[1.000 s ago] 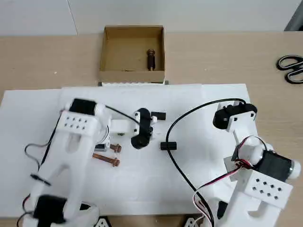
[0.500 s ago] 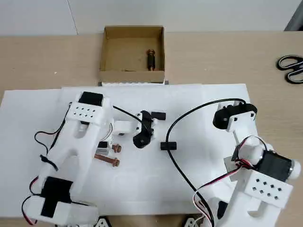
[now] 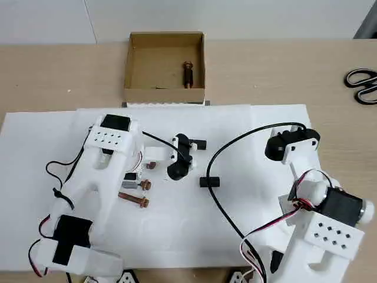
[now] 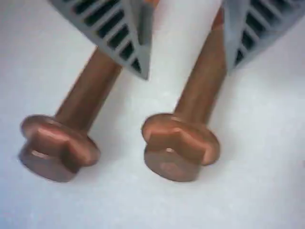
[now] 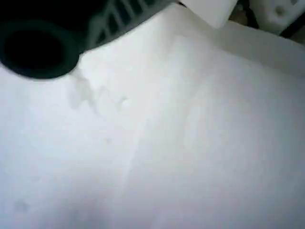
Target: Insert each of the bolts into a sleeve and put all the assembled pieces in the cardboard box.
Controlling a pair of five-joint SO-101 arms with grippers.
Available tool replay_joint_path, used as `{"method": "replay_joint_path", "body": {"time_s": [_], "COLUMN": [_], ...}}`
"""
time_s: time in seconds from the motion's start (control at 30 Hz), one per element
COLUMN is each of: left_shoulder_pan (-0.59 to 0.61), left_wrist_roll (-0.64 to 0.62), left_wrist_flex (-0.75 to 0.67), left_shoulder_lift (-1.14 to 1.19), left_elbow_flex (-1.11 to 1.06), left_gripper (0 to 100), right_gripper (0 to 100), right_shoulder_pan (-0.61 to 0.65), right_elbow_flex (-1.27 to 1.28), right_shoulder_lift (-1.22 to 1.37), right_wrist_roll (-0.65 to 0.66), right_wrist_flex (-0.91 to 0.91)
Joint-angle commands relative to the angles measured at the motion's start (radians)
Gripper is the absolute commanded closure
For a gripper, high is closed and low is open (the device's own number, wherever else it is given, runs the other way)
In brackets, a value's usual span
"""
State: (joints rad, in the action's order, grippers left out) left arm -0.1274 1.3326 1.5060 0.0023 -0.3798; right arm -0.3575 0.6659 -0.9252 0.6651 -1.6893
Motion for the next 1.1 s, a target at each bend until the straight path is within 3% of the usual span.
{"method": "replay_joint_path", "body": {"time_s": [0.0, 0.87, 1.07], "left_shoulder_pan": [-0.015, -0.014, -0.021], "left_wrist_roll": [0.035, 0.035, 0.032], "left_wrist_flex": [-0.023, -0.110, -0.110], "left_shoulder_lift": [-0.003, 0.206, 0.227], "left_elbow_flex": [0.033, 0.038, 0.039], "left_gripper": [89, 90, 99], "right_gripper": [98.3, 98.4, 98.4], "right_shoulder_pan": [-0.005, -0.005, -0.005], "right_elbow_flex": [-0.005, -0.005, -0.005], "right_shoulder_lift": [-0.005, -0.013, -0.013], "right_wrist_roll": [0.006, 0.008, 0.008], "right_wrist_flex": [0.024, 0.016, 0.013]}}
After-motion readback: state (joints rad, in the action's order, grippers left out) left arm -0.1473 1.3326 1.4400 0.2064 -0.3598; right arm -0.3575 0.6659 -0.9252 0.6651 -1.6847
